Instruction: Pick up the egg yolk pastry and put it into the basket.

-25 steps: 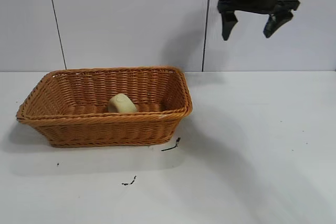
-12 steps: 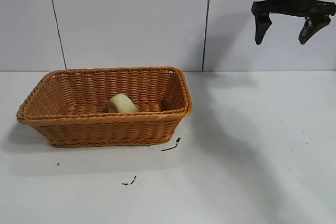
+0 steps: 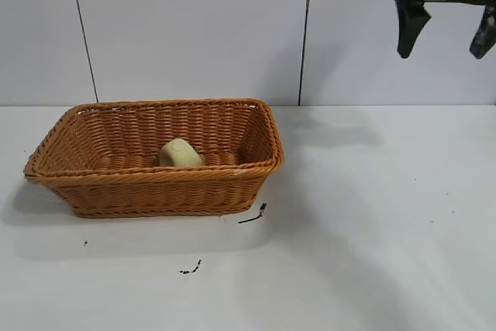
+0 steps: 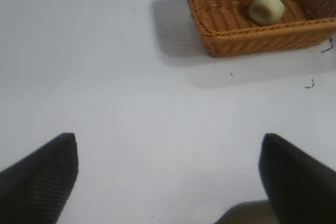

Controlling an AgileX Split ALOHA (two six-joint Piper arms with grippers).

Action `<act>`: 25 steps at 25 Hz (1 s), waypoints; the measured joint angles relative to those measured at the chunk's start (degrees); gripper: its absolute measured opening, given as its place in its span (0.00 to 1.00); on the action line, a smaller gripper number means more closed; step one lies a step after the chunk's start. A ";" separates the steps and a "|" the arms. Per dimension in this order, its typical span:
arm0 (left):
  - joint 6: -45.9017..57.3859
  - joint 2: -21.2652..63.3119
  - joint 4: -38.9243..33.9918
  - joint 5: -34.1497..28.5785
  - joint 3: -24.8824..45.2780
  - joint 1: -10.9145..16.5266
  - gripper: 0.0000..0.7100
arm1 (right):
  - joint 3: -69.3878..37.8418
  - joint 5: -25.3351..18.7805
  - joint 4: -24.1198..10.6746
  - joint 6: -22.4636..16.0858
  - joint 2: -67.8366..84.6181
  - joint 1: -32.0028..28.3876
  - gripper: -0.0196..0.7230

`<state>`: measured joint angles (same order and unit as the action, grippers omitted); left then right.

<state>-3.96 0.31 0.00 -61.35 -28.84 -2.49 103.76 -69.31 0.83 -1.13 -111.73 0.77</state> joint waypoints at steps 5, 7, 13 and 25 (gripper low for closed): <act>0.00 0.00 0.00 0.00 0.00 0.00 0.98 | -17.57 0.00 -0.06 0.06 17.87 0.00 0.96; 0.00 0.00 0.00 0.00 0.00 0.00 0.98 | -24.16 -0.05 -0.06 0.06 25.11 0.00 0.96; 0.00 0.00 0.00 0.00 0.00 0.00 0.98 | -44.78 -0.05 -0.06 0.06 48.71 0.00 0.96; 0.00 0.00 0.00 0.00 0.00 0.00 0.98 | -75.00 9.14 0.16 1.13 95.48 0.00 0.96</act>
<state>-3.96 0.31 0.00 -61.35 -28.84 -2.49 28.76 -60.17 0.99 0.00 -16.25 0.77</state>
